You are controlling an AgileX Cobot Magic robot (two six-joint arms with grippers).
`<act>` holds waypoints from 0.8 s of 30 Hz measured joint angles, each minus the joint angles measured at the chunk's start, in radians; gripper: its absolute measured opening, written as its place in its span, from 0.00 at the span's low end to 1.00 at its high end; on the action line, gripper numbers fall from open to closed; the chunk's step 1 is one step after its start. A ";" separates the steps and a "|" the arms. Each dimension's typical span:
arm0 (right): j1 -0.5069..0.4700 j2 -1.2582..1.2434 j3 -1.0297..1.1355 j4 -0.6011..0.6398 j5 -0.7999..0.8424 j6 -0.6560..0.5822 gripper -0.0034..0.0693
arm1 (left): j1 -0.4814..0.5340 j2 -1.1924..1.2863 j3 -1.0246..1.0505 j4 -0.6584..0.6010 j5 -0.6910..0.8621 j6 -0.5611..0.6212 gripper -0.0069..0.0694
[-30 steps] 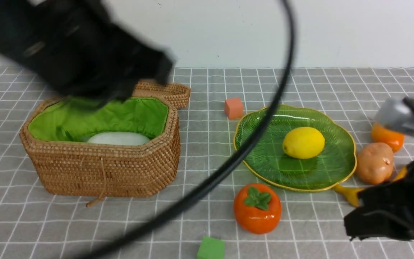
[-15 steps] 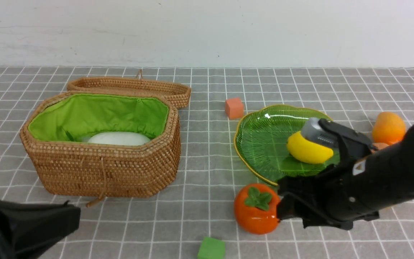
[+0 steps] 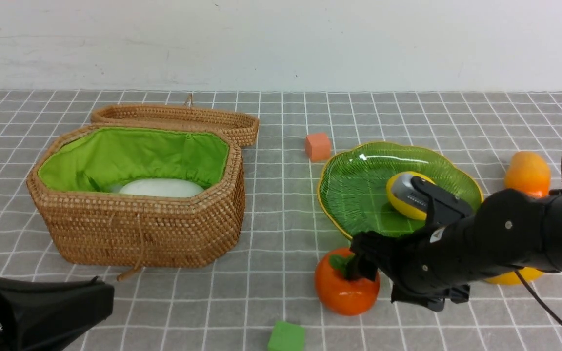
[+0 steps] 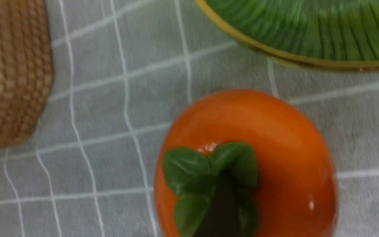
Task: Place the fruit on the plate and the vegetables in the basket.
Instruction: Grab a tomato with your right arm and place it on the plate on the right.
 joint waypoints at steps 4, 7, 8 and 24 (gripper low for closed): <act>0.002 0.006 -0.007 0.026 -0.001 -0.003 0.82 | 0.000 0.000 0.000 0.000 0.000 0.000 0.07; 0.003 0.008 -0.019 0.028 0.016 -0.004 0.82 | 0.000 0.000 0.000 0.000 -0.003 0.001 0.07; 0.005 0.011 -0.026 0.028 0.024 -0.004 0.82 | 0.000 0.000 0.000 0.000 -0.003 0.001 0.07; 0.063 0.108 -0.151 0.038 0.085 -0.033 0.83 | 0.000 0.000 0.000 0.000 -0.004 0.010 0.07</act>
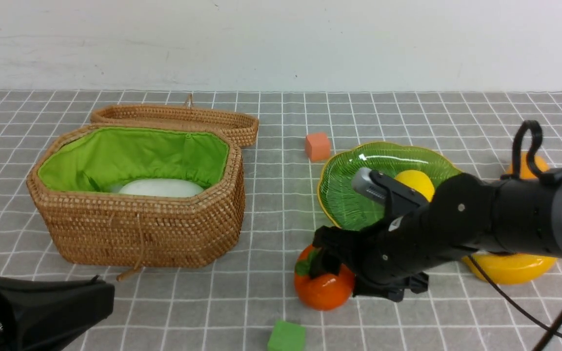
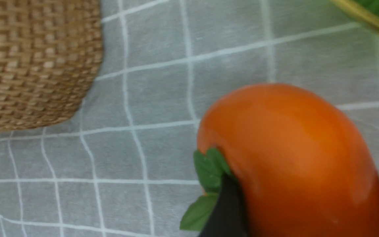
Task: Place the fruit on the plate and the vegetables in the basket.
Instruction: Grab a tomato with your right arm and place it on the plate on the right.
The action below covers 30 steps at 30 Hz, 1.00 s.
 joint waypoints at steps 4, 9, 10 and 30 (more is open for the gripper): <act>0.002 0.018 -0.022 0.004 0.008 -0.039 0.82 | 0.000 0.000 0.000 0.000 0.000 0.001 0.07; 0.002 0.018 -0.024 0.008 0.007 -0.103 0.74 | 0.000 0.000 0.000 0.000 0.001 0.002 0.07; 0.002 0.018 -0.024 0.008 0.007 -0.105 0.74 | 0.000 0.000 0.000 0.000 0.001 0.002 0.07; -0.187 -0.039 -0.041 -0.155 -0.212 -0.154 0.74 | 0.000 0.000 0.000 0.000 -0.184 0.032 0.07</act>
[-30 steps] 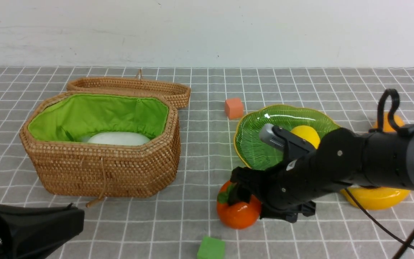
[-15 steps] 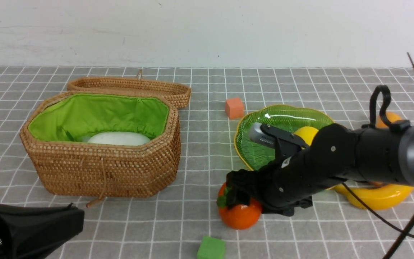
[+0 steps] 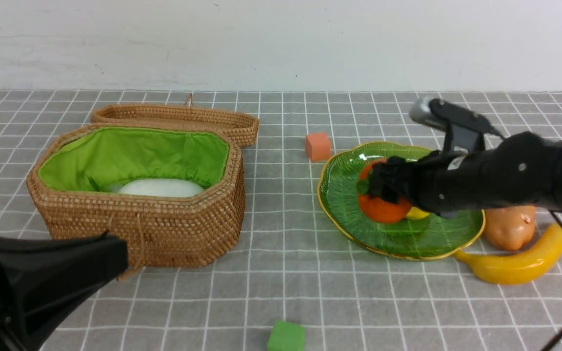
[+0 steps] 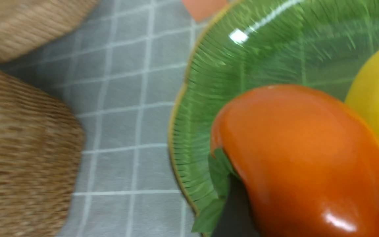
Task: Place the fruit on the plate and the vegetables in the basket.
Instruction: Grab a tomato with your right arm and place it on the plate on the right.
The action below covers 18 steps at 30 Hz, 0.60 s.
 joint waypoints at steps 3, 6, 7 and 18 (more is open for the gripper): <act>0.000 0.028 -0.014 -0.003 -0.001 0.000 0.81 | 0.000 0.000 0.000 0.000 -0.010 0.000 0.07; 0.000 0.022 -0.025 -0.017 0.003 -0.003 0.95 | 0.000 0.000 0.000 0.000 -0.015 0.000 0.07; 0.000 0.022 -0.025 -0.019 0.003 -0.003 0.95 | 0.000 0.000 0.000 0.000 -0.015 0.000 0.07; -0.073 -0.256 -0.037 -0.180 0.404 0.045 0.69 | 0.000 0.000 0.000 0.000 -0.018 0.000 0.07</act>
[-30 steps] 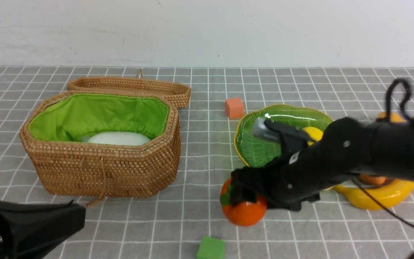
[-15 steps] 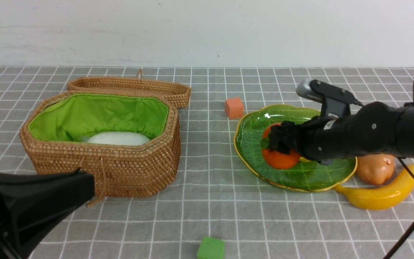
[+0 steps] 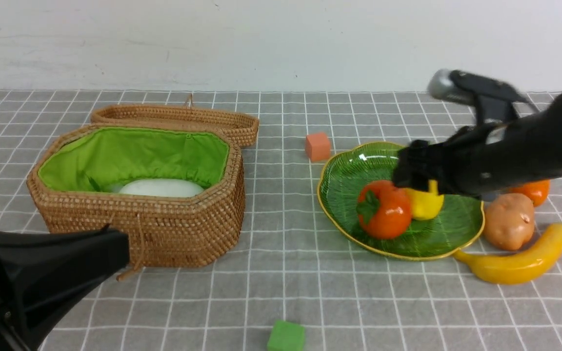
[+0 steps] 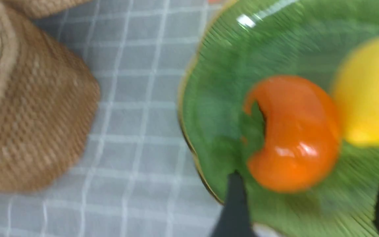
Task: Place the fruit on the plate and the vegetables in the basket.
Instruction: Grab a tomato with your right arm and place it on the plate on the right, then use the right arm to grab a banana and put it into the right plate
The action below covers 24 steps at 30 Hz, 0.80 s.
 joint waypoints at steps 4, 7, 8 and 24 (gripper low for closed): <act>-0.115 -0.068 0.000 -0.105 0.214 0.134 0.50 | 0.000 0.000 0.000 0.000 0.000 0.000 0.07; -0.201 -0.062 0.006 -0.177 0.323 0.221 0.47 | 0.000 0.000 0.000 0.000 0.000 0.000 0.07; -0.221 -0.059 0.018 -0.192 0.340 0.243 0.48 | 0.000 0.000 0.000 0.000 0.000 0.000 0.07; -0.286 0.194 0.112 -0.220 0.038 0.383 0.81 | 0.000 0.000 0.000 0.000 0.000 0.000 0.08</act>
